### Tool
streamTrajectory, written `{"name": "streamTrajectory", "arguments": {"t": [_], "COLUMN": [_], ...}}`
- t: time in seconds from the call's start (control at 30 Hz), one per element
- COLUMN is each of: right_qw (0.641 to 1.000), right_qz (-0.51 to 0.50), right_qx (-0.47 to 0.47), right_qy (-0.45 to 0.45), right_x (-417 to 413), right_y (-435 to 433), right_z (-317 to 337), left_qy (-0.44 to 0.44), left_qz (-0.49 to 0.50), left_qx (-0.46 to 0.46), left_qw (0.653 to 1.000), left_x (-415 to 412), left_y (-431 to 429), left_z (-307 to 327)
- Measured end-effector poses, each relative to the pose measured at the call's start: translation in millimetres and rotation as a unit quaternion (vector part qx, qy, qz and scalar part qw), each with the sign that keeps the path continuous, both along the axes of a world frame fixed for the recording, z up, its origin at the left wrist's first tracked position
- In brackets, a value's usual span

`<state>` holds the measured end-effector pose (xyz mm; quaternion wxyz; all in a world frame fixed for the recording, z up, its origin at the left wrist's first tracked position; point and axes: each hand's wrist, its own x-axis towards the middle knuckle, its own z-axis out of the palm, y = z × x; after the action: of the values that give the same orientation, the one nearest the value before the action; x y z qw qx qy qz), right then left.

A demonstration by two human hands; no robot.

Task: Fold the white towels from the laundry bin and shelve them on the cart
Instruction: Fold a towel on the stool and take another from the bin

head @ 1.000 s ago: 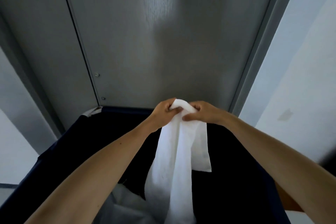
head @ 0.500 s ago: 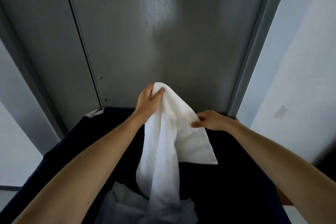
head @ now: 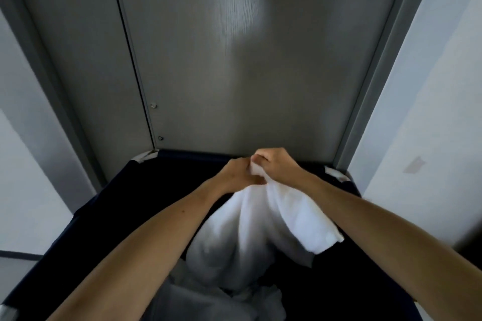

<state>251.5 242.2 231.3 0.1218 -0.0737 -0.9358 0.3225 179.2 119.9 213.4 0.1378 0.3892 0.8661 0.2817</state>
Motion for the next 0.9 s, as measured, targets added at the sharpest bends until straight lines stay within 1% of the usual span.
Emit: {"name": "streamTrajectory", "arguments": {"t": [0.03,0.13,0.17,0.23,0.3,0.33,0.4,0.47,0.5,0.57,0.63,0.67,0.7,0.73,0.8,0.83,0.9], "right_qw": [1.0,0.999,0.998,0.996,0.989,0.986,0.983,0.985,0.988,0.992,0.994,0.995,0.996,0.997,0.998,0.998,0.998], "right_qz": [0.0,-0.011,-0.003,0.01,-0.004,-0.018,-0.034,-0.045,-0.058,-0.097,-0.105,-0.096,-0.082,-0.061,-0.012,0.001,-0.009], "right_qx": [-0.006,-0.044,-0.055,-0.046,-0.021,-0.017,-0.022,-0.021,-0.012,-0.009,-0.014,0.003,0.022,0.037,0.055,0.052,0.013], "right_qy": [0.008,0.025,0.007,-0.075,-0.146,-0.165,-0.179,-0.165,-0.145,-0.083,-0.019,0.007,0.023,0.027,0.025,0.026,0.053], "right_x": [-1.0,0.1,1.0,4.2,7.6,9.1,11.4,11.3,10.6,8.4,6.6,5.7,4.8,3.0,-2.0,-4.5,-7.7], "right_y": [-3.0,1.7,4.8,9.7,16.9,21.5,29.1,31.2,31.1,31.1,30.7,29.4,26.6,22.6,12.0,6.3,0.6], "right_z": [-2.4,1.5,1.5,-4.4,-19.4,-26.5,-33.9,-31.5,-27.4,-14.5,0.4,7.5,13.8,19.4,25.7,27.0,29.9], "left_qy": [-0.02,-0.073,-0.082,-0.096,-0.132,-0.15,-0.165,-0.169,-0.169,-0.163,-0.113,-0.073,-0.042,-0.031,-0.049,-0.064,-0.068], "left_qz": [0.018,0.076,0.103,0.164,0.196,0.2,0.204,0.206,0.215,0.229,0.196,0.169,0.133,0.087,0.007,-0.009,0.022], "left_qx": [0.023,0.157,0.203,0.273,0.327,0.341,0.333,0.324,0.312,0.254,0.173,0.151,0.156,0.173,0.169,0.151,0.152], "left_qw": [0.999,0.982,0.97,0.943,0.915,0.906,0.906,0.908,0.91,0.926,0.958,0.971,0.978,0.98,0.984,0.986,0.986], "left_x": [1.7,1.4,0.4,-3.5,-9.7,-14.4,-19.0,-23.6,-24.2,-27.0,-29.9,-28.0,-25.2,-22.2,-12.8,-7.3,-2.7], "left_y": [-0.1,-4.8,-5.4,-6.9,-9.8,-11.0,-13.5,-14.1,-15.2,-19.6,-22.2,-21.2,-19.0,-15.3,-6.6,-3.4,0.7], "left_z": [-6.0,-11.2,-8.4,-2.3,0.4,0.0,0.9,-1.1,-0.8,-3.8,-11.1,-12.6,-11.9,-10.9,-3.8,0.8,5.2]}}
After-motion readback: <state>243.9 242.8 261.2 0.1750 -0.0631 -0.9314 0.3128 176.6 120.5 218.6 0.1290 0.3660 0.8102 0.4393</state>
